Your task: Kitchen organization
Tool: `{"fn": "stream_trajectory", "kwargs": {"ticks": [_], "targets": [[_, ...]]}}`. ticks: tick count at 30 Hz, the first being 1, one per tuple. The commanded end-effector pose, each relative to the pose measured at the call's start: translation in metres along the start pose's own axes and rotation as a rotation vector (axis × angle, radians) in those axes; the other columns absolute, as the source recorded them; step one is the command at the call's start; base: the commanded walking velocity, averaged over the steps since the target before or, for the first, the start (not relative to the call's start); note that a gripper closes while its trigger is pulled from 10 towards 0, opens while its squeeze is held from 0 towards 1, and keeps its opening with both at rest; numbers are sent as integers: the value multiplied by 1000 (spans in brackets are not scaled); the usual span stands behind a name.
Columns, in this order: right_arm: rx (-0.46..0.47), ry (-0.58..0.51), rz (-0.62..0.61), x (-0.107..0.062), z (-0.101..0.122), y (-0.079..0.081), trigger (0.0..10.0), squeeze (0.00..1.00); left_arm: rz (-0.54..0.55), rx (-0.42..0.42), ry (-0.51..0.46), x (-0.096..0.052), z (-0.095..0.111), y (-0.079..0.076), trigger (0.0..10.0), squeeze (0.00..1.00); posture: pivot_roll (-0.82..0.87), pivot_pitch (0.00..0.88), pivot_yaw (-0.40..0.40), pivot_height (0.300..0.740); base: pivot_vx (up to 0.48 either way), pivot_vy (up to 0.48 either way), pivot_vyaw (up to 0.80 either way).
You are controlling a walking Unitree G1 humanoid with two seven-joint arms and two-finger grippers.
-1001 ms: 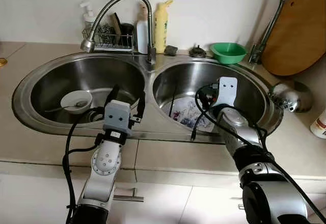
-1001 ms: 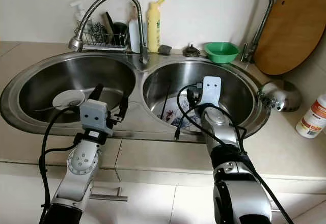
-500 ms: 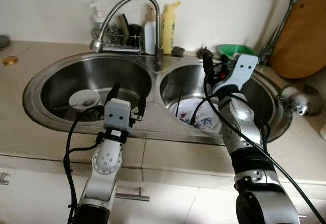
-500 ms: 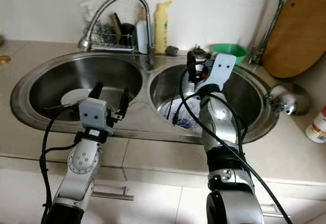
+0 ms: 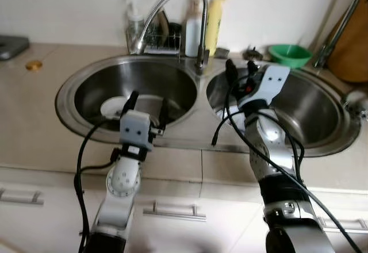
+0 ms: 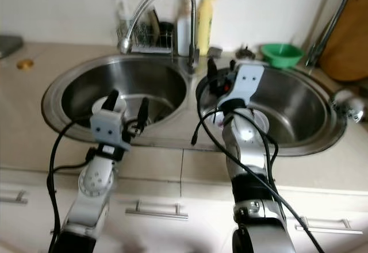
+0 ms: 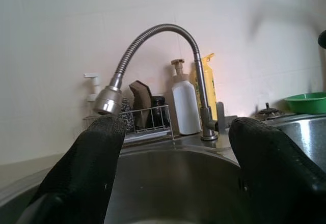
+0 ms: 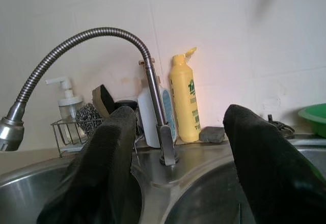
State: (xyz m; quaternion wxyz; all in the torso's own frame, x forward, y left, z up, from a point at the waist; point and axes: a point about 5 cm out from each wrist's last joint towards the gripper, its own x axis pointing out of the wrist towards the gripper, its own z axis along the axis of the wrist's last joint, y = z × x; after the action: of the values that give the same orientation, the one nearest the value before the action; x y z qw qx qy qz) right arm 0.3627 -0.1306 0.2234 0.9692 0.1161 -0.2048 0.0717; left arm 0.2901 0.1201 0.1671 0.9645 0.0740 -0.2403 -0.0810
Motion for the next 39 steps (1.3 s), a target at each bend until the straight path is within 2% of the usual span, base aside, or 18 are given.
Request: {"fn": "stream_trajectory", "kwargs": {"ticks": [1,15,19,26,39], "targets": [[-3,-27,40,1,5,14,10000,0,15,19,-9,0,2,8,10000,0,115,0,-28,740,0,480,0],[-30,-14,52,-13,1,16,10000,0,-1,19,-11,0,2,5,10000,0,109,0,-24,740,0,473,0],[-46,-10,67,-21,0,16,10000,0,-8,32,-18,-1,1,5,10000,0,106,0,-23,740,0,0,-119],[-60,-38,87,-32,5,14,10000,0,-29,51,9,-3,-3,2,10000,0,97,0,-21,740,0,0,-800],[2,-53,152,-46,7,26,10000,0,-40,46,-1,-2,-3,1,10000,0,91,0,-15,740,0,-468,-800]]}}
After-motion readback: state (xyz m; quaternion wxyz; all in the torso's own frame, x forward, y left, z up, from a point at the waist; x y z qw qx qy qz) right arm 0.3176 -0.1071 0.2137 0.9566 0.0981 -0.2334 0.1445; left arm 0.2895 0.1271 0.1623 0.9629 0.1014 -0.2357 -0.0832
